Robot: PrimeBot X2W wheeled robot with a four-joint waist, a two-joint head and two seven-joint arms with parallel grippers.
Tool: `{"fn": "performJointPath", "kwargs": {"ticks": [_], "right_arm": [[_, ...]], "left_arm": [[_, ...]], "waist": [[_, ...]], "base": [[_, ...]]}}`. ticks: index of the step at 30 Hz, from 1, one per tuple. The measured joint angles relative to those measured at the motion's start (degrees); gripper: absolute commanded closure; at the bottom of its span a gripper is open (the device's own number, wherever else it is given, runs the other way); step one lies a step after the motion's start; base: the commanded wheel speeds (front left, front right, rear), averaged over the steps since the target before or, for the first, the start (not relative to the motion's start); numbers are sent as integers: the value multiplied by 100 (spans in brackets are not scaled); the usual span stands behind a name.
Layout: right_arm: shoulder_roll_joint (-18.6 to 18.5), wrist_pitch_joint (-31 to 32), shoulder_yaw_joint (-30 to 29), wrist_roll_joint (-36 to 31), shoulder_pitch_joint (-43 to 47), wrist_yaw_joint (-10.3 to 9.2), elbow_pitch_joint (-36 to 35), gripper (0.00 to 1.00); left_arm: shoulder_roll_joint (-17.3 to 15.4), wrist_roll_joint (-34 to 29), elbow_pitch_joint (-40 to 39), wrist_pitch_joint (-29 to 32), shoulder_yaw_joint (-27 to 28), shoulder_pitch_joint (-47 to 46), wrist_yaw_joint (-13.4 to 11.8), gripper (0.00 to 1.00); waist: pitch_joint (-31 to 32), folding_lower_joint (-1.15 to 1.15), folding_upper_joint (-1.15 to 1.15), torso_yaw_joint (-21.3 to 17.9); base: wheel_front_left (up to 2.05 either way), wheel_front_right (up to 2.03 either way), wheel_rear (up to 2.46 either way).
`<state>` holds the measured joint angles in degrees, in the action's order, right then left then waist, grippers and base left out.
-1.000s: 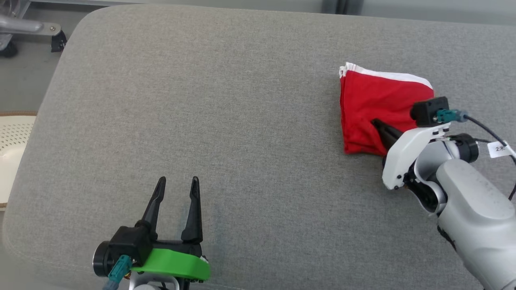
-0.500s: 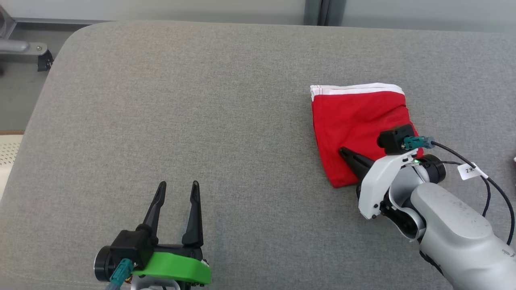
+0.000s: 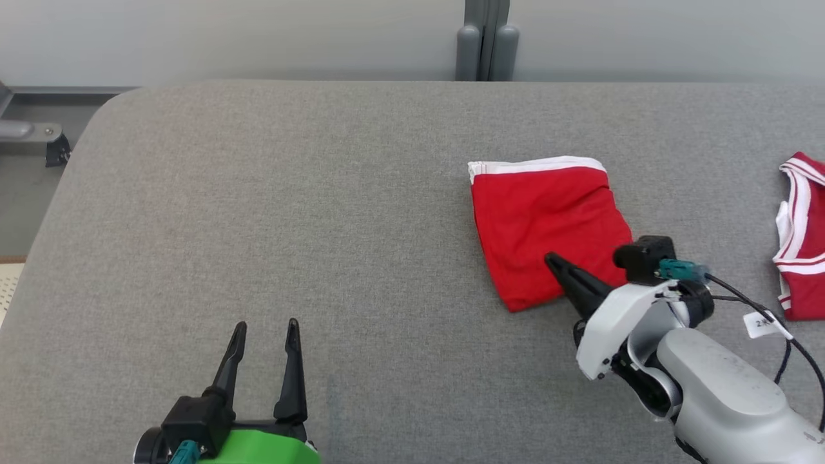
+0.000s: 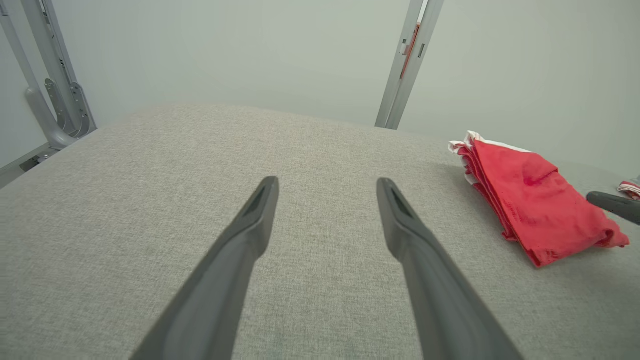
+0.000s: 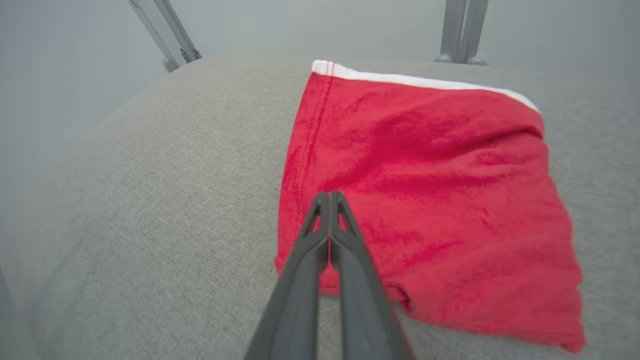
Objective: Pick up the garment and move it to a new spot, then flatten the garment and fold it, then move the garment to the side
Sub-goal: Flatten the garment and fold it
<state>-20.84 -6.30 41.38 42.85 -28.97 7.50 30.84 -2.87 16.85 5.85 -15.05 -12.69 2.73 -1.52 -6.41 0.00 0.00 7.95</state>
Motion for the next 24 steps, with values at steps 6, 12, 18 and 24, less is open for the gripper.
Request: {"fn": "performJointPath", "kwargs": {"ticks": [6,12,18,24], "right_arm": [[-105,-661,-821,-517,494,0,93,0],[-41,-854,-2086,-1463,1267,0,-113,0],[414,-870,-3298,-2532,2258,0,-757,0],[1029,-870,-3886,-3012,2992,1,-1280,0]], "left_arm": [[1,-243,79,0,417,284,88,0],[0,-401,164,0,862,677,256,0],[-1,-509,199,0,958,822,493,0],[0,-544,263,0,994,840,658,0]], "waist": [[319,0,0,-192],[659,0,0,-372],[928,0,0,-444],[1071,0,0,-471]], "base": [[0,0,0],[0,0,0],[0,0,0],[0,0,0]]}}
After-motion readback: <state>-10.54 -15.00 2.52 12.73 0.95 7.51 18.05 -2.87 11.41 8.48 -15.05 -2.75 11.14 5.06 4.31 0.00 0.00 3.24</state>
